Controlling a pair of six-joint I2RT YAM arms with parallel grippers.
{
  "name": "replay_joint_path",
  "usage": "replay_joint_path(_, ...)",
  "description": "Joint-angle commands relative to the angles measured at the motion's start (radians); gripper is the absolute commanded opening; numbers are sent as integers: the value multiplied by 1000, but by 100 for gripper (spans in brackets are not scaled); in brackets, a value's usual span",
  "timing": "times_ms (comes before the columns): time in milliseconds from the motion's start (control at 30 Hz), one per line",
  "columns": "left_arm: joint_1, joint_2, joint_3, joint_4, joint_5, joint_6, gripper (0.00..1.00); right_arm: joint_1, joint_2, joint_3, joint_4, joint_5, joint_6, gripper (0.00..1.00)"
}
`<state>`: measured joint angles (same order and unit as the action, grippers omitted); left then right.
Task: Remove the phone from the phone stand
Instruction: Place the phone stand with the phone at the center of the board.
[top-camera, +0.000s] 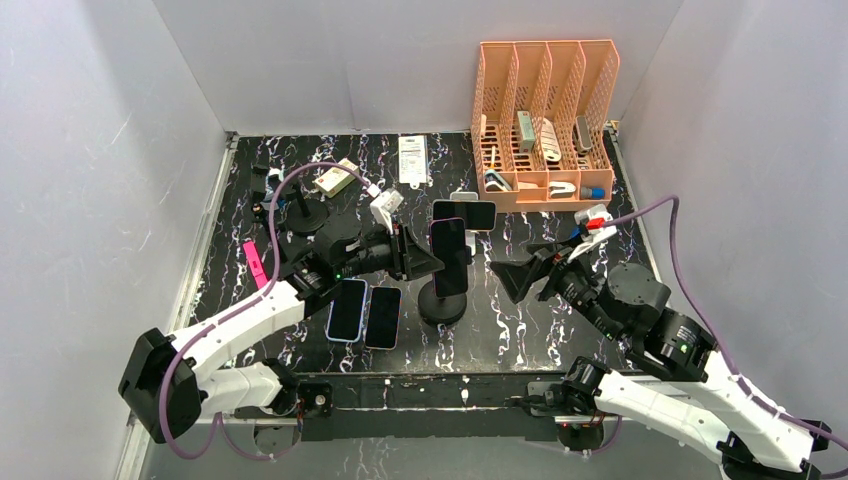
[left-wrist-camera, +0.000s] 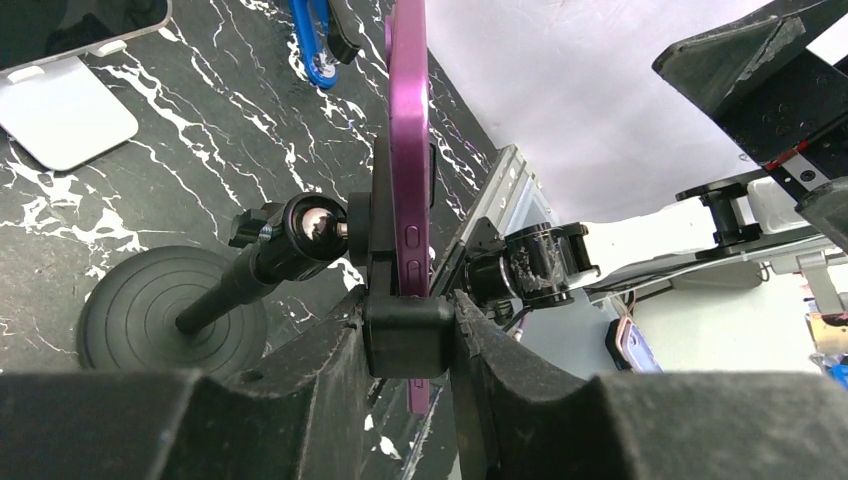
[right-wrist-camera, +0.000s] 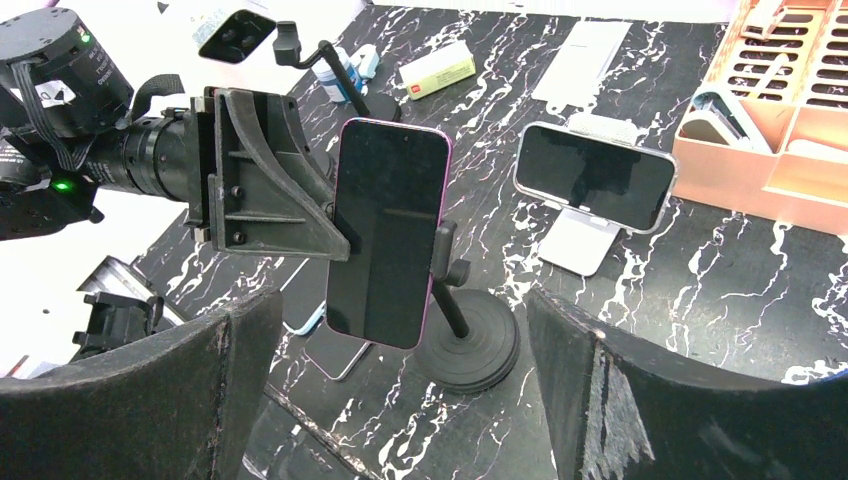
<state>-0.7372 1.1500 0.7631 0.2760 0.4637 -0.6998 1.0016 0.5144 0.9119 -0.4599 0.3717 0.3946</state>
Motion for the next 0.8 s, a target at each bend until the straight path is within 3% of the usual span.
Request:
replay_joint_path(0, -6, -26, -16, 180, -1, 45, 0, 0, -22, -27, 70, 15, -29, 99)
replay_joint_path(267, -11, -19, -43, 208, 7, 26, 0, 0, -7, -62, 82, 17, -28, 99)
replay_joint_path(433, -13, -42, -75, 183, -28, 5, 26, -1, 18, -73, 86, -2, -13, 99)
replay_joint_path(767, -12, -94, -133, 204, -57, -35, 38, 0, 39, -84, 101, -25, 11, 99)
